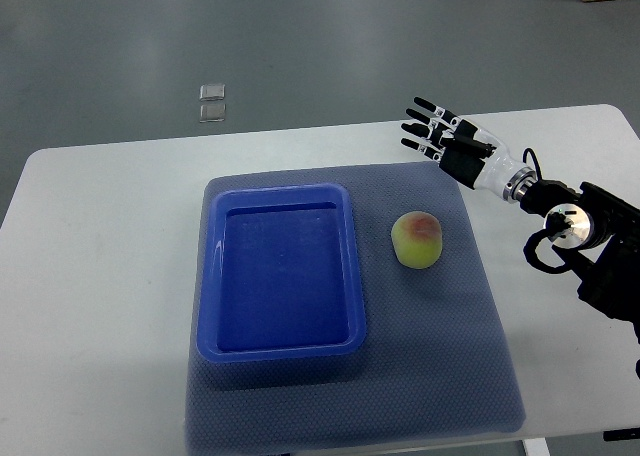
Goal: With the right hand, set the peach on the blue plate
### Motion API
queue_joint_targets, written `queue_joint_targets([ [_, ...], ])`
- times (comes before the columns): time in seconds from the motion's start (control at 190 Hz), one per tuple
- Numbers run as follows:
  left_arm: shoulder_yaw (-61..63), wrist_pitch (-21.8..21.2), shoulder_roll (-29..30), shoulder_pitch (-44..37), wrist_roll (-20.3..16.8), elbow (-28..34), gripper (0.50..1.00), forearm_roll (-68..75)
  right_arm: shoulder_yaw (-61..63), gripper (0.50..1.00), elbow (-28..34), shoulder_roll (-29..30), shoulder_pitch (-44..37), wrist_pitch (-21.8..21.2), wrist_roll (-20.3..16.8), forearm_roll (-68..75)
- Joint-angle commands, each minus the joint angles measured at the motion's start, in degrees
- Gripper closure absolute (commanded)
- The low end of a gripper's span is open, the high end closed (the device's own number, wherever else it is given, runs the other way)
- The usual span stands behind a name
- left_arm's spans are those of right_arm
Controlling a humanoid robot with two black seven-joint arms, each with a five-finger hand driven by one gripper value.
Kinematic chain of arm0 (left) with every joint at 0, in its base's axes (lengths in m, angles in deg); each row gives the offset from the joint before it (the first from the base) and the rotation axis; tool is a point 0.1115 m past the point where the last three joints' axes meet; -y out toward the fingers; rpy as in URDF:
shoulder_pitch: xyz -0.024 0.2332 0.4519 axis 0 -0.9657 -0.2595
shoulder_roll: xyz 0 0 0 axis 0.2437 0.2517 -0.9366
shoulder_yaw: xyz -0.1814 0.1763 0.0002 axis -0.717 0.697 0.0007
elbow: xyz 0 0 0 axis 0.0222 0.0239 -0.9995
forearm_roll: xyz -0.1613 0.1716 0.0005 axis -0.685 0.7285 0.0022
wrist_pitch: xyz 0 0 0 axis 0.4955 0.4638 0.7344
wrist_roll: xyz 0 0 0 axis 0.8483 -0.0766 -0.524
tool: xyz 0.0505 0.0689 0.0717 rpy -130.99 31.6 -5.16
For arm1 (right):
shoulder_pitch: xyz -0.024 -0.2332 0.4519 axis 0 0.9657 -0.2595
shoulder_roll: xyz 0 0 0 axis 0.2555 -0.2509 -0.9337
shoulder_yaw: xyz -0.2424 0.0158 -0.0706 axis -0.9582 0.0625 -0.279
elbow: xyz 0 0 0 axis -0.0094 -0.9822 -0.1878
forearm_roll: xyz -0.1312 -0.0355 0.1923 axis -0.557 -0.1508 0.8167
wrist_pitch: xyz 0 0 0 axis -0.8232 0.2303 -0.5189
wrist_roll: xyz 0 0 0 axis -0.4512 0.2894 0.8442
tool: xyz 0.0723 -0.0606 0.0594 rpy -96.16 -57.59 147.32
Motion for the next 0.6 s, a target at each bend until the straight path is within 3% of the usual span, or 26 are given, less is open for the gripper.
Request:
queue_joint_targets([
  [0.0,0.0,0.0,0.0,0.0,0.0,0.0,0.5,0.0,0.1,0.57,-0.2,0.7,0.5,1.2,0.2,0.7],
  [0.111,-0.1,-0.1,0.0,0.0,-0.4,0.0,0.5,0.0,0.8,0.57,-0.2,0.8,0.6,3.9,-0.1,2.8],
  [0.279,0.0,-0.1,0.0,0.0,-0.3,0.0,0.5,0.0,0.5,0.57,-0.2,0.6,0.6,3.4,-0.2,2.6],
  [0.596,0.0,-0.1,0.0,-0.1,-0.3,0.0,0.5,0.0,0.2,0.568,0.2,-2.2,-0.2,-2.4,0.1,-2.8],
])
